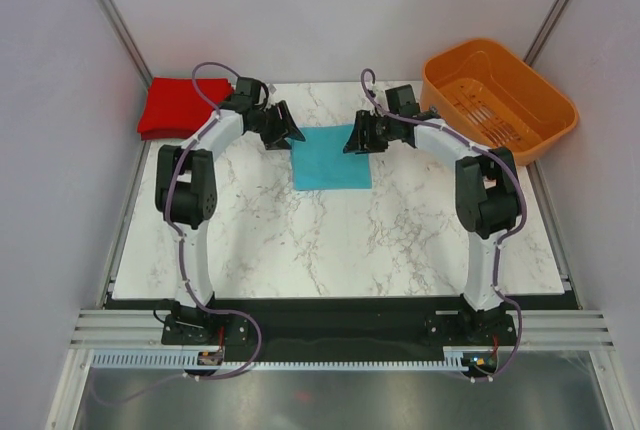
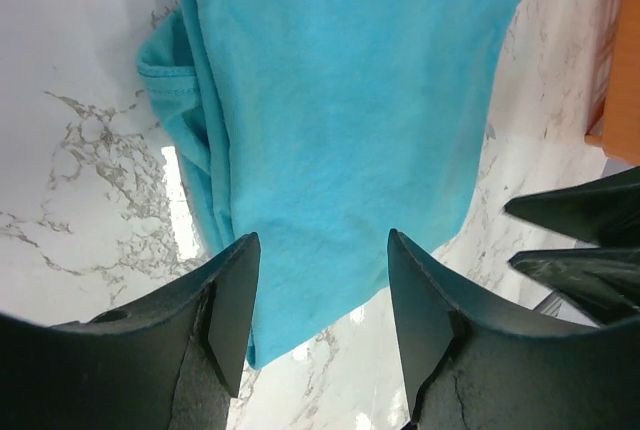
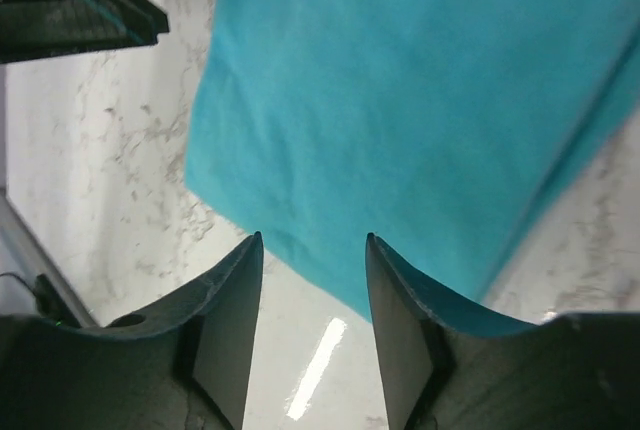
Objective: Fold and stack the t-shirts
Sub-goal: Fold the tshirt, then neatly place the folded tshirt to the corner, then reset both grippers
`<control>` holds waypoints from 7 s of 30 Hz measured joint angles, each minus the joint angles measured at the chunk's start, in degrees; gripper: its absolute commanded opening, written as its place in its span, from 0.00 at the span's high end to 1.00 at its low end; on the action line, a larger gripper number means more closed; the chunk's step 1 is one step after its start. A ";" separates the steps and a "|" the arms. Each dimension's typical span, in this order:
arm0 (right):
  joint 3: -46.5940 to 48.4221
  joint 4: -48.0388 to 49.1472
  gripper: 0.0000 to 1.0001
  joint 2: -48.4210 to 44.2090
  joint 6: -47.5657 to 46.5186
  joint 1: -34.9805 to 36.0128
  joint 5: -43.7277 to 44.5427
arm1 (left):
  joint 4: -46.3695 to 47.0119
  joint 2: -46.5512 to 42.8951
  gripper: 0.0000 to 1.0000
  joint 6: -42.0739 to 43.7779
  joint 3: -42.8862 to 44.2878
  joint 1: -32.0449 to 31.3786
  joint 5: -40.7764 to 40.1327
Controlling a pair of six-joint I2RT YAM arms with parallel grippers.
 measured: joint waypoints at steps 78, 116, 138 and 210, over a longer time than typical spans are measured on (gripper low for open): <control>-25.27 18.27 0.36 -22.27 5.42 -5.95 5.44 | 2.34 11.04 0.98 7.04 6.49 1.20 -0.48; -37.83 20.72 0.36 -34.58 8.98 -2.29 5.40 | -9.64 -5.66 0.98 46.84 19.91 9.46 -33.24; -37.81 18.78 0.35 -34.53 6.45 -2.29 9.25 | -10.23 0.02 0.98 52.87 38.71 18.36 -31.08; -36.22 -7.34 0.02 -67.43 12.72 -1.18 26.12 | 6.08 -74.12 0.00 15.54 -46.47 -0.42 5.29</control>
